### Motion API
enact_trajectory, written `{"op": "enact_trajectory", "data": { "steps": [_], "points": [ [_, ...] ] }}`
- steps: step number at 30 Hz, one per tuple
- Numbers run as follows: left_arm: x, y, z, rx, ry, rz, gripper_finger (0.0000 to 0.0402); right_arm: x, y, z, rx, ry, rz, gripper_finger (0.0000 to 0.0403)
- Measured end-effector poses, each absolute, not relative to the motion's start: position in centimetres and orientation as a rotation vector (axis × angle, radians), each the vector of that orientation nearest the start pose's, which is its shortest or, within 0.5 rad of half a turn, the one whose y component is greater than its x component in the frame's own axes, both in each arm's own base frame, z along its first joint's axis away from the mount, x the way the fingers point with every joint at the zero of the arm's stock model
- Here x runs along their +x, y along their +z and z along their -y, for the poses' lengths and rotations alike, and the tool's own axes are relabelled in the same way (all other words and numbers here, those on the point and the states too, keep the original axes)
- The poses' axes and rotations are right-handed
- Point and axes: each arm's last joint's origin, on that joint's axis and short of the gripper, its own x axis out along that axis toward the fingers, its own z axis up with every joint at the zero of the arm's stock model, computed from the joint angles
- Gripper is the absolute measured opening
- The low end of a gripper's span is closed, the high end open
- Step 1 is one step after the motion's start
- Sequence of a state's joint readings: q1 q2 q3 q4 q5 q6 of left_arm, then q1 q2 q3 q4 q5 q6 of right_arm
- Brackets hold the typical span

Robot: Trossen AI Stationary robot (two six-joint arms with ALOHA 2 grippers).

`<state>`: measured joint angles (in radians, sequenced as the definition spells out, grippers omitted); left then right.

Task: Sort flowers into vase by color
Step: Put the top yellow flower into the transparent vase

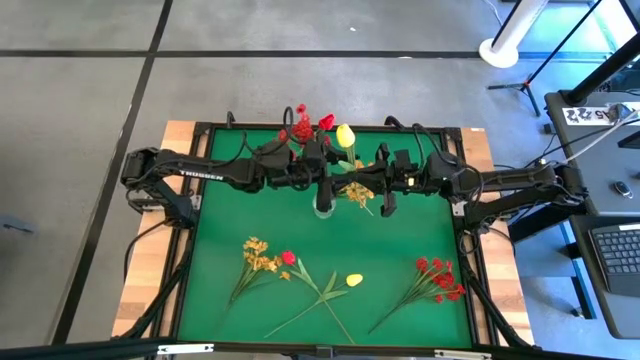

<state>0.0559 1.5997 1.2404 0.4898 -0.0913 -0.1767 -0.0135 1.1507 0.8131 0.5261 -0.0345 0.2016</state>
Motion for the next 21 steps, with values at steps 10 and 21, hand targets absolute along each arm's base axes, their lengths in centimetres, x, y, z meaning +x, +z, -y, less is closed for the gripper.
{"op": "enact_trajectory", "data": {
  "steps": [10, 21],
  "points": [
    [37.1, 35.2, -1.8, -0.179, 0.151, 0.141, 0.0016, 25.9, 33.6, 0.3, 0.189, 0.012, 0.165, 0.0019],
    [35.8, 36.6, 0.6, -0.184, 0.083, 0.145, 0.0003, 25.3, 34.1, -0.2, 0.213, 0.199, 0.166, 0.004]
  ]
}}
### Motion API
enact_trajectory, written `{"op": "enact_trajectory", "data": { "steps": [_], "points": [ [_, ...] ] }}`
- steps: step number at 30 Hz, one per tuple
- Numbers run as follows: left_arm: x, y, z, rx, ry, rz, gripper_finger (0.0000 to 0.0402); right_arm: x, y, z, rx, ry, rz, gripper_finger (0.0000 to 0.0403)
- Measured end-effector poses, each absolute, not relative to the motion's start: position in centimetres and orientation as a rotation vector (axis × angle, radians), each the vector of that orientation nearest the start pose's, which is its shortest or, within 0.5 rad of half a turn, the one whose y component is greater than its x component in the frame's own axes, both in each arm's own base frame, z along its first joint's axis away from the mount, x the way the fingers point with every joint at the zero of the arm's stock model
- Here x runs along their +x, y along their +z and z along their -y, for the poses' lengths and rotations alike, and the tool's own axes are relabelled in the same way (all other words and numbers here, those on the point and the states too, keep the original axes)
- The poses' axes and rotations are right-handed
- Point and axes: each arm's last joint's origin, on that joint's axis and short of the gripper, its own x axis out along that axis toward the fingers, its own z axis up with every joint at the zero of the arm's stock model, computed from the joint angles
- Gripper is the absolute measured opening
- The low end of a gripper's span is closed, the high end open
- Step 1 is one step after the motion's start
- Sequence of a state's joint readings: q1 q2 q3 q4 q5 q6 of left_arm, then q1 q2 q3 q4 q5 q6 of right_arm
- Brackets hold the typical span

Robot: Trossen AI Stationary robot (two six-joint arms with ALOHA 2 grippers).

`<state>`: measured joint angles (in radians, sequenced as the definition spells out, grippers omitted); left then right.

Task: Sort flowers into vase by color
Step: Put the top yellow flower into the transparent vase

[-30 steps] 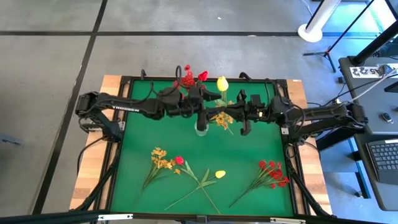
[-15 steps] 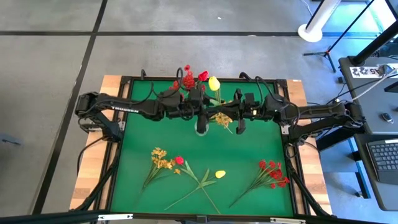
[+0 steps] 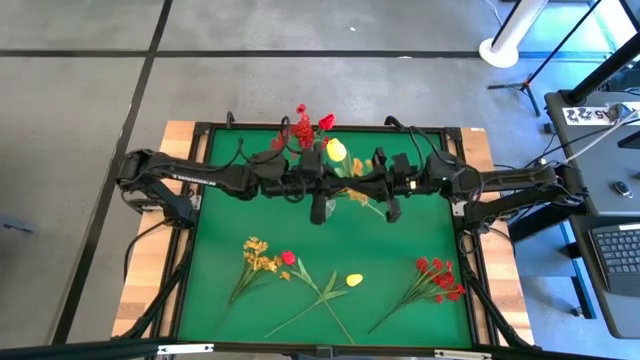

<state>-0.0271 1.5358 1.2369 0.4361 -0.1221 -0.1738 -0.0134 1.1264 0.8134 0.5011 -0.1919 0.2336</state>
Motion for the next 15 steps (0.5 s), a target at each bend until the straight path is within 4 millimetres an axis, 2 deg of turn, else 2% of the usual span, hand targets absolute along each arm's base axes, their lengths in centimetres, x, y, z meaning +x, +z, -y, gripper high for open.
{"op": "enact_trajectory", "data": {
  "steps": [5, 11, 13, 15],
  "points": [
    [33.6, 38.7, 1.9, -0.185, 0.058, 0.159, 0.0002, 23.7, 35.4, -0.5, 0.208, 0.288, 0.193, 0.0126],
    [30.8, 39.5, 3.2, -0.125, 0.167, 0.037, 0.0002, 21.2, 36.6, -0.6, 0.193, 0.296, 0.193, 0.0247],
    [30.0, 39.4, 3.3, -0.109, 0.216, -0.02, 0.0001, 20.1, 36.8, -0.5, 0.179, 0.287, 0.18, 0.0274],
    [30.0, 38.6, 3.3, -0.085, 0.255, -0.1, 0.0001, 19.2, 37.2, -0.5, 0.149, 0.254, 0.199, 0.0292]
  ]
}}
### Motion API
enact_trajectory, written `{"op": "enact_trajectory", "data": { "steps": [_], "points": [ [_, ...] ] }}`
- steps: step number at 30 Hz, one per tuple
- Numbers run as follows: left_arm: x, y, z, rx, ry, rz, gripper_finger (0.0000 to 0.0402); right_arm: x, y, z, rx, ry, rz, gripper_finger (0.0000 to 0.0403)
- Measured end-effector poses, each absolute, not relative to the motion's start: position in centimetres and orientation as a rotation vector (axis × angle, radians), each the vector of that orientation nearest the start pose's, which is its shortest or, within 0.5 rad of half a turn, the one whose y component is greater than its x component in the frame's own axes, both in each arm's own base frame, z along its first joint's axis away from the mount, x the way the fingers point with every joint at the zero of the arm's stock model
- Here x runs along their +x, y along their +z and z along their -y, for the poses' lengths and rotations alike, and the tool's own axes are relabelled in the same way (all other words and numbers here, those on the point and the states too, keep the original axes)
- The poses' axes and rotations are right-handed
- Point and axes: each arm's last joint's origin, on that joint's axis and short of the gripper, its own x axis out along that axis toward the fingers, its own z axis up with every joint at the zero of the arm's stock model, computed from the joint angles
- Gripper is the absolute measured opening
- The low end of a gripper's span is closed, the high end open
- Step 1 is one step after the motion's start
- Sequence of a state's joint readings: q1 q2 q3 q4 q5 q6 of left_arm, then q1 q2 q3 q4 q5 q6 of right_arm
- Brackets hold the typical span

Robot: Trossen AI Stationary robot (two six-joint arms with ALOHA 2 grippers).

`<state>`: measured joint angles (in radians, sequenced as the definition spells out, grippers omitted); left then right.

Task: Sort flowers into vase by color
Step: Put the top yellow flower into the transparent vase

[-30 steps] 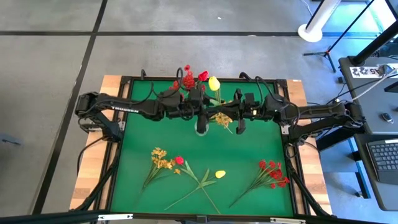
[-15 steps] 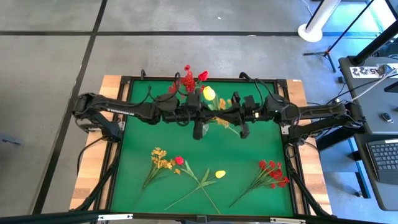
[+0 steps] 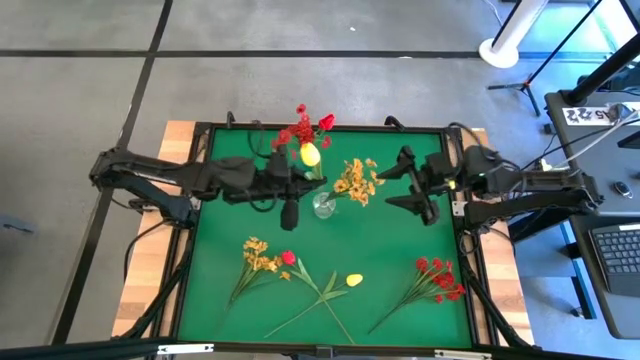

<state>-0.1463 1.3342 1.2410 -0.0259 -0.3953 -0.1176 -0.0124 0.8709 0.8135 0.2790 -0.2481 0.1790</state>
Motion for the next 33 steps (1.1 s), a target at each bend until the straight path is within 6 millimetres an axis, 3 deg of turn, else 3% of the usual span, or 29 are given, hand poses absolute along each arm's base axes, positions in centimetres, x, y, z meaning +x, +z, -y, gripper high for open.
{"op": "enact_trajectory", "data": {
  "steps": [7, 12, 22, 25, 33],
  "points": [
    [31.2, 35.8, 1.9, -0.037, 0.332, -0.278, 0.0001, 15.0, 38.2, 0.1, 0.083, 0.044, 0.216, 0.0302],
    [32.1, 35.2, 0.4, 0.001, 0.373, -0.283, 0.0, 14.1, 37.2, 0.5, 0.077, -0.101, 0.111, 0.0303],
    [33.6, 33.0, -2.6, -0.017, 0.402, -0.368, 0.0, 14.4, 36.2, 0.6, 0.084, -0.16, 0.014, 0.0303],
    [34.1, 32.2, -2.8, -0.031, 0.387, -0.391, 0.0, 14.7, 36.1, 0.6, 0.097, -0.161, 0.002, 0.0303],
    [34.3, 32.3, -2.1, -0.025, 0.386, -0.372, 0.0003, 15.1, 35.9, 0.6, 0.097, -0.162, -0.011, 0.0303]
  ]
}}
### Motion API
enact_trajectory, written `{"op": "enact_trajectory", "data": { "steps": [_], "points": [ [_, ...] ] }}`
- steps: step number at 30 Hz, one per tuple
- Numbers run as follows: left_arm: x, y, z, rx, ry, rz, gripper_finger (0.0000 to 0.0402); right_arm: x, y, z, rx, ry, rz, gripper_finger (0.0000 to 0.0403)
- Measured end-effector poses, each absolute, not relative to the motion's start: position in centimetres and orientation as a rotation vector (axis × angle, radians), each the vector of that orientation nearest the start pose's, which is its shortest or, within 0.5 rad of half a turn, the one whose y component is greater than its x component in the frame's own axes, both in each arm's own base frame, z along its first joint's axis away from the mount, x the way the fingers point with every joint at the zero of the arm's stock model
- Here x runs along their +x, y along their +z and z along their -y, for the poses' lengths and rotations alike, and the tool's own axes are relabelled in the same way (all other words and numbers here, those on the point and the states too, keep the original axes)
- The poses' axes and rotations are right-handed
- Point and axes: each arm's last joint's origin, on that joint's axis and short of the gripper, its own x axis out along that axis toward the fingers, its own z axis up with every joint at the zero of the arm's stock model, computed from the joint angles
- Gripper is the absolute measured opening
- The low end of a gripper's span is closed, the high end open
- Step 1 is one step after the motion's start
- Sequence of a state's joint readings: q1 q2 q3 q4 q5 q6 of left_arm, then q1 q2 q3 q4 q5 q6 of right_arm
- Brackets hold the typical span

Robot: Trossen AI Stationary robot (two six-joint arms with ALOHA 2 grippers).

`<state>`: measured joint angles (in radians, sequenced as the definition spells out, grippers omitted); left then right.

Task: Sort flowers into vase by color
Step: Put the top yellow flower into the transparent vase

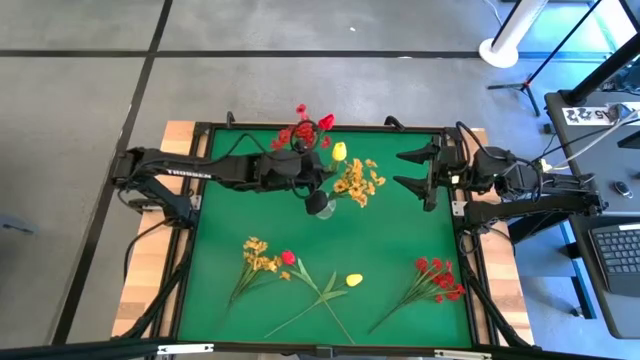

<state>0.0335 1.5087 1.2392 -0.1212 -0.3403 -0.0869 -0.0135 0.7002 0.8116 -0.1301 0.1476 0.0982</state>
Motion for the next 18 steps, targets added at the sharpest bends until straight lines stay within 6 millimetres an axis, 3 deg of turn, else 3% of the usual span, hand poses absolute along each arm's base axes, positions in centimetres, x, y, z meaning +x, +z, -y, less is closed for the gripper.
{"op": "enact_trajectory", "data": {
  "steps": [10, 18],
  "points": [
    [32.3, 35.3, -1.2, -0.024, 0.367, -0.272, 0.0005, 15.1, 35.8, 0.6, 0.097, -0.163, -0.015, 0.0303],
    [32.2, 35.2, -0.2, -0.024, 0.313, -0.286, 0.0004, 15.2, 35.8, 0.6, 0.097, -0.164, -0.017, 0.0303]
  ]
}}
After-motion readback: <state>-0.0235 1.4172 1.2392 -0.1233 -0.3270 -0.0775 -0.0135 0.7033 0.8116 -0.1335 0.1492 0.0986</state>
